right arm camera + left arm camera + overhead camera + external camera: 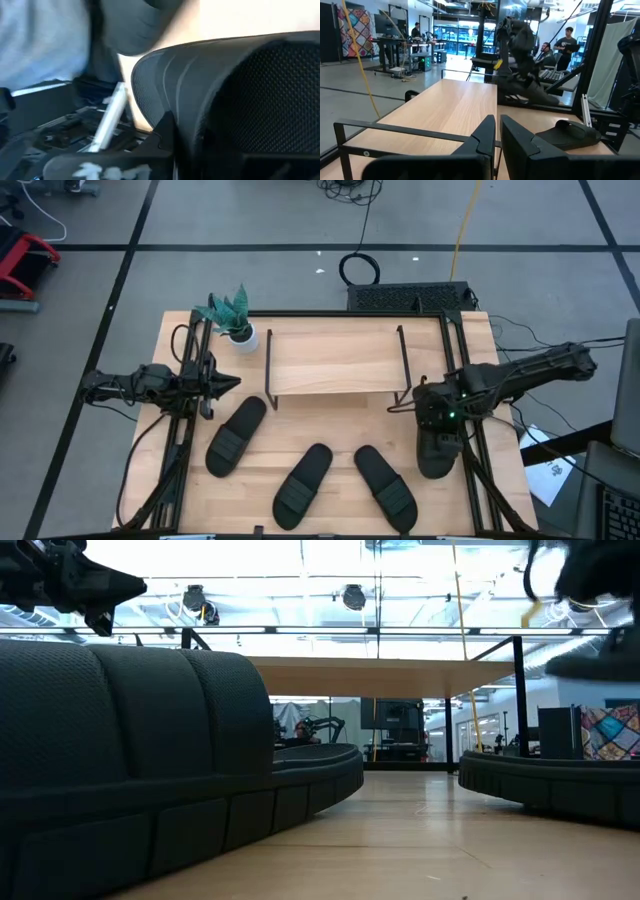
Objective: Pick and place slides into the shelf
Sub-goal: Put the black slipper on the shelf
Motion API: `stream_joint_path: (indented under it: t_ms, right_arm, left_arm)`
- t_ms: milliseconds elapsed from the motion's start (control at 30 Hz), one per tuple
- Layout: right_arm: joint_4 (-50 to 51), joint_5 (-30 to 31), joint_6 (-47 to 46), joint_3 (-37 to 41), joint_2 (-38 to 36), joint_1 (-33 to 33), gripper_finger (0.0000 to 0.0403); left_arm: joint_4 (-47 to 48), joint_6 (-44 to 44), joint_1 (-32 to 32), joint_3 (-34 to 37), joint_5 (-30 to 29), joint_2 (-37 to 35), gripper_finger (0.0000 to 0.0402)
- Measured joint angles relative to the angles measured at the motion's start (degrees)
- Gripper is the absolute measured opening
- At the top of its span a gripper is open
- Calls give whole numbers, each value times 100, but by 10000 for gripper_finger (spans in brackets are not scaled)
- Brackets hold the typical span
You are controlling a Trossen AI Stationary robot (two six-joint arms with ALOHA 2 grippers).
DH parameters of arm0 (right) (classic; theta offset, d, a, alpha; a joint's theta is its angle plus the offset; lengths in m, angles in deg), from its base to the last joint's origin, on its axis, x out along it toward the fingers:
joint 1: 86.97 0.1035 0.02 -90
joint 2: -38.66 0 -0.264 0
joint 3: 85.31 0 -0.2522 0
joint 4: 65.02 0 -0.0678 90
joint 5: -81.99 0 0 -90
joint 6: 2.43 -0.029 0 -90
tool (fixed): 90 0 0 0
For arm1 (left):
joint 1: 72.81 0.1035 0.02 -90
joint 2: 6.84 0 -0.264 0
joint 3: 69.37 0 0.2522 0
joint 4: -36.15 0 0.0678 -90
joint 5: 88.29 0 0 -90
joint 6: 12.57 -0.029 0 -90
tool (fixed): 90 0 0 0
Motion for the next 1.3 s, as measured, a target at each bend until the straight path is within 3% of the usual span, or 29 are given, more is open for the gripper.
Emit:
stream_joint_path:
  t_ms: [200, 367, 567, 833, 1000, 1300]
  right_arm:
    - [53, 58, 349, -1153, 73, 248, 2]
    - [514, 605, 1296, -2501, 489, 102, 3]
    - [1648, 1323, 3111, -4199, 1310, -493, 3]
    - [3143, 1550, 4977, -5800, 3016, -1505, 2]
    - [3030, 1633, 5457, -6360, 3765, -2362, 2]
    - [3070, 1142, 5379, -6177, 3927, -3495, 4]
  left_arm:
    - [-1, 14, 0, 0, 0, 2, 31]
    - [-53, 13, 0, -1, 0, 2, 31]
    - [-104, 11, 0, -2, -2, 2, 31]
    - [-104, 1, 0, -2, -2, 2, 31]
    - [-101, -6, 0, -1, -3, 1, 31]
    - [-93, -117, 0, -2, -13, 0, 31]
